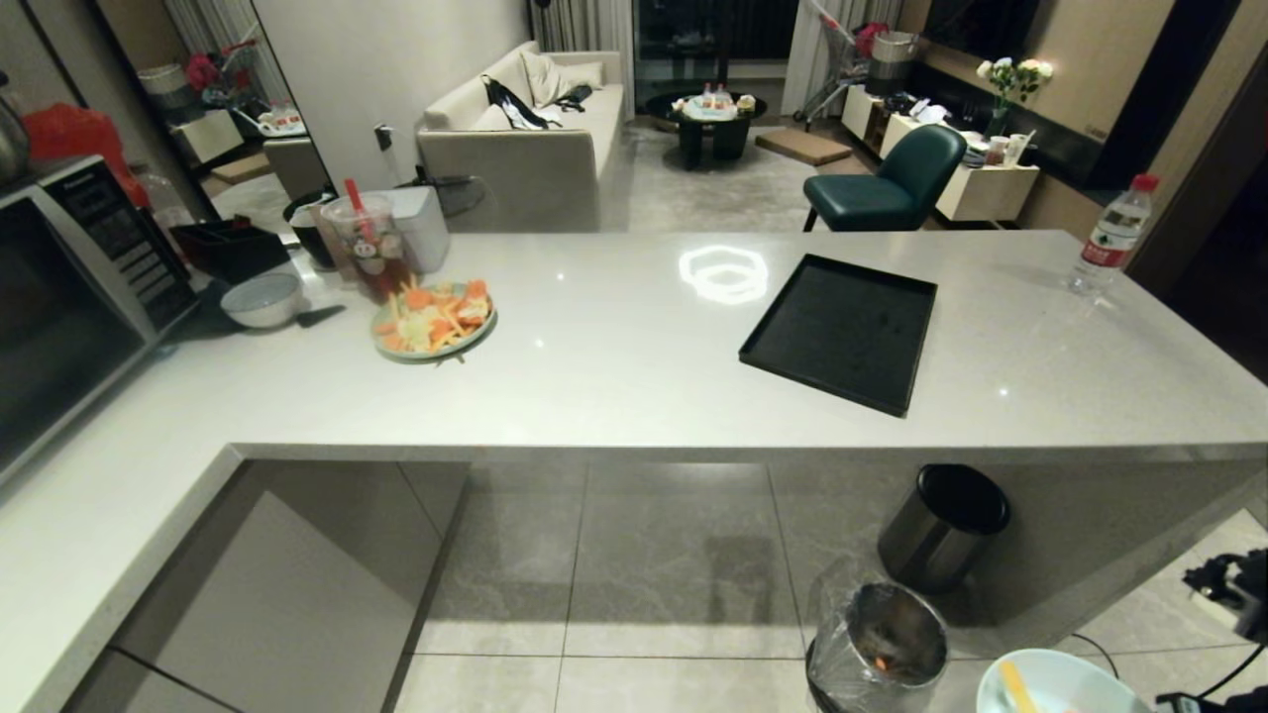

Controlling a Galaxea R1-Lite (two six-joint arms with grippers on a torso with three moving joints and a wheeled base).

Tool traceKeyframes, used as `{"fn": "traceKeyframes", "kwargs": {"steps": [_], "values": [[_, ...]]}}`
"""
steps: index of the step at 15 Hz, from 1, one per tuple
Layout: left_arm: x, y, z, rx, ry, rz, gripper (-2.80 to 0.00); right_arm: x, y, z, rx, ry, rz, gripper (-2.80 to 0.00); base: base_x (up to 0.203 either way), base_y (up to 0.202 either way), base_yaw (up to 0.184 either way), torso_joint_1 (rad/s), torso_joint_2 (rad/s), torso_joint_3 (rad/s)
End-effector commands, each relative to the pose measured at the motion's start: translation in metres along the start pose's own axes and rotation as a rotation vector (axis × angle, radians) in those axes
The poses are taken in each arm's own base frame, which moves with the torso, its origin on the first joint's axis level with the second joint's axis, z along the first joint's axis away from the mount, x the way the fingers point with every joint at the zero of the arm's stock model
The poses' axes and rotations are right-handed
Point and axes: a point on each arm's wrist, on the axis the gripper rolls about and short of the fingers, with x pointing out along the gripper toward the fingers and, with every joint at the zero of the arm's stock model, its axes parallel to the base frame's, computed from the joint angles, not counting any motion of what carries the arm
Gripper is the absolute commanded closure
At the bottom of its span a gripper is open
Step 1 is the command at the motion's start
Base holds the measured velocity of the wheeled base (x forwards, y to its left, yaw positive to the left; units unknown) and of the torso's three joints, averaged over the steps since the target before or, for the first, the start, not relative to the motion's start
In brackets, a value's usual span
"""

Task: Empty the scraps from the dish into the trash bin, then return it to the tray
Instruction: Move the bowl over the trash can

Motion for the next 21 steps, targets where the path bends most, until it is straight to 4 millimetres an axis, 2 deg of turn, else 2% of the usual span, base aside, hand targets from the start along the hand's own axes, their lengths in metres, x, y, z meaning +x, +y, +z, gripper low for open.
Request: {"fn": "traceKeyframes", "kwargs": {"steps": [1, 3, 11, 21], "values": [[0.0001, 0.0, 0.0001, -0.001, 0.001, -0.001, 0.0, -0.0009, -0.0008, -0.0013, 0.002, 0.001, 0.0, 0.0, 0.0, 0.0, 0.0, 0.0, 0.0, 0.0], [0.0, 0.0, 0.0, -0.001, 0.0, -0.001, 0.0, -0.0013, -0.0016, -0.0027, 0.0, 0.0, 0.001, 0.0, -0.008, 0.001, -0.043, 0.005, 0.0, 0.002], [0.0001, 0.0, 0.0001, -0.001, 0.0, 0.001, 0.0, -0.0024, -0.0016, -0.0028, -0.001, -0.011, 0.006, 0.0, 0.001, 0.01, -0.173, 0.002, 0.0, 0.003], [0.0001, 0.0, 0.0001, -0.001, 0.001, -0.001, 0.0, -0.001, -0.0025, -0.0037, 0.003, -0.002, 0.0, 0.0, 0.0, 0.0, 0.0, 0.0, 0.0, 0.0]]}}
